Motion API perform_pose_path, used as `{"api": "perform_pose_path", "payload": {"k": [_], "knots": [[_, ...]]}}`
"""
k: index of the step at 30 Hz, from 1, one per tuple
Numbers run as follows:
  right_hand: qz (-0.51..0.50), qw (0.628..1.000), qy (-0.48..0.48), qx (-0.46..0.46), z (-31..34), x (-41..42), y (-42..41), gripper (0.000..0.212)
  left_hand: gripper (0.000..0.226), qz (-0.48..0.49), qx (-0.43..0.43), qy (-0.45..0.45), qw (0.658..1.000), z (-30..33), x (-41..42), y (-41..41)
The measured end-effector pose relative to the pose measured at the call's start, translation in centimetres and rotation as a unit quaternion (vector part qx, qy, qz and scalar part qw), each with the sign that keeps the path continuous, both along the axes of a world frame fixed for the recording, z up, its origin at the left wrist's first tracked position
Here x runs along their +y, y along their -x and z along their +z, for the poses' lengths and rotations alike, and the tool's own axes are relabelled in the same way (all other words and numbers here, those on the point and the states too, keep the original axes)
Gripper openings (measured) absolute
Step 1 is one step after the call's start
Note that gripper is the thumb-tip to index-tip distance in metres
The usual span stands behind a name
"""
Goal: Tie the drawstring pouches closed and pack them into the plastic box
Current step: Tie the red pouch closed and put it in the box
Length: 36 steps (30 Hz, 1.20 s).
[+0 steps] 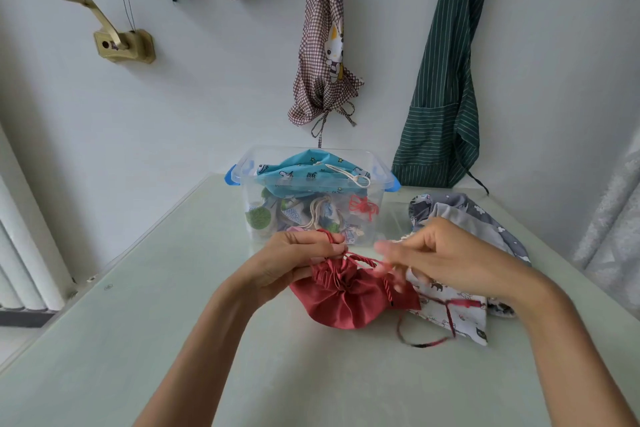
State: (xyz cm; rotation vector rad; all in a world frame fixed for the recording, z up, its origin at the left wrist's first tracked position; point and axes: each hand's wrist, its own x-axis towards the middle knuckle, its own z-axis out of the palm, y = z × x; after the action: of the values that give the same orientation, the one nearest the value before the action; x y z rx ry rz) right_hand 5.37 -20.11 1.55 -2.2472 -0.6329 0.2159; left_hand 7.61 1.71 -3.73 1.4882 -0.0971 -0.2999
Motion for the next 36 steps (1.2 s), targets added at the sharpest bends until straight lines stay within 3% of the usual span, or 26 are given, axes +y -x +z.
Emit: {"api": "perform_pose_path", "payload": {"k": [2, 4, 6, 8, 12, 16, 22, 27, 31, 34, 36], "knots": [[-0.059, 0.997, -0.009, -0.044, -0.3, 0.3, -0.6, 0.048, 0.009, -0.01, -0.012, -0.003, 1.0, 0.1, -0.1, 0.1], [-0.089, 0.993, -0.005, -0.082, -1.1, 1.0, -1.3, 0.032, 0.013, -0.022, -0.022, -0.008, 0.999, 0.3, -0.3, 0.4], [-0.053, 0.998, 0.0, -0.045, -2.1, 1.8, -1.5, 0.017, 0.023, -0.024, -0.024, -0.009, 0.999, 0.4, -0.4, 0.5], [-0.014, 1.0, -0.022, 0.009, -3.0, 2.4, -1.5, 0.026, 0.021, -0.023, -0.028, -0.006, 0.999, 0.5, -0.4, 0.4], [-0.021, 0.996, -0.08, 0.046, -3.8, 2.9, -1.8, 0.035, 0.01, -0.015, -0.048, -0.007, 0.999, 0.6, -0.9, 0.6], [-0.062, 0.988, -0.126, 0.061, -3.6, 3.4, -1.5, 0.018, 0.014, 0.007, -0.098, -0.024, 0.995, 0.6, -0.9, 0.6], [-0.161, 0.974, -0.141, -0.077, -3.3, 4.1, -1.2, 0.007, 0.011, 0.123, -0.231, -0.089, 0.961, 0.9, -1.5, 0.7], [-0.151, 0.973, -0.123, -0.122, -3.4, 4.3, -1.1, 0.007, 0.007, 0.183, -0.308, -0.146, 0.922, 0.2, -1.3, 0.4], [-0.13, 0.976, -0.175, -0.019, -3.4, 4.2, -1.4, 0.012, 0.006, 0.207, -0.319, -0.166, 0.91, 0.1, -1.0, 0.2], [-0.143, 0.953, -0.242, 0.11, -3.5, 4.2, -1.6, 0.018, 0.011, 0.209, -0.311, -0.164, 0.913, -0.1, -0.9, 0.2], [-0.129, 0.943, -0.268, 0.149, -3.8, 4.2, -1.8, 0.018, 0.012, 0.207, -0.31, -0.162, 0.914, -0.1, -1.0, 0.2]]}}
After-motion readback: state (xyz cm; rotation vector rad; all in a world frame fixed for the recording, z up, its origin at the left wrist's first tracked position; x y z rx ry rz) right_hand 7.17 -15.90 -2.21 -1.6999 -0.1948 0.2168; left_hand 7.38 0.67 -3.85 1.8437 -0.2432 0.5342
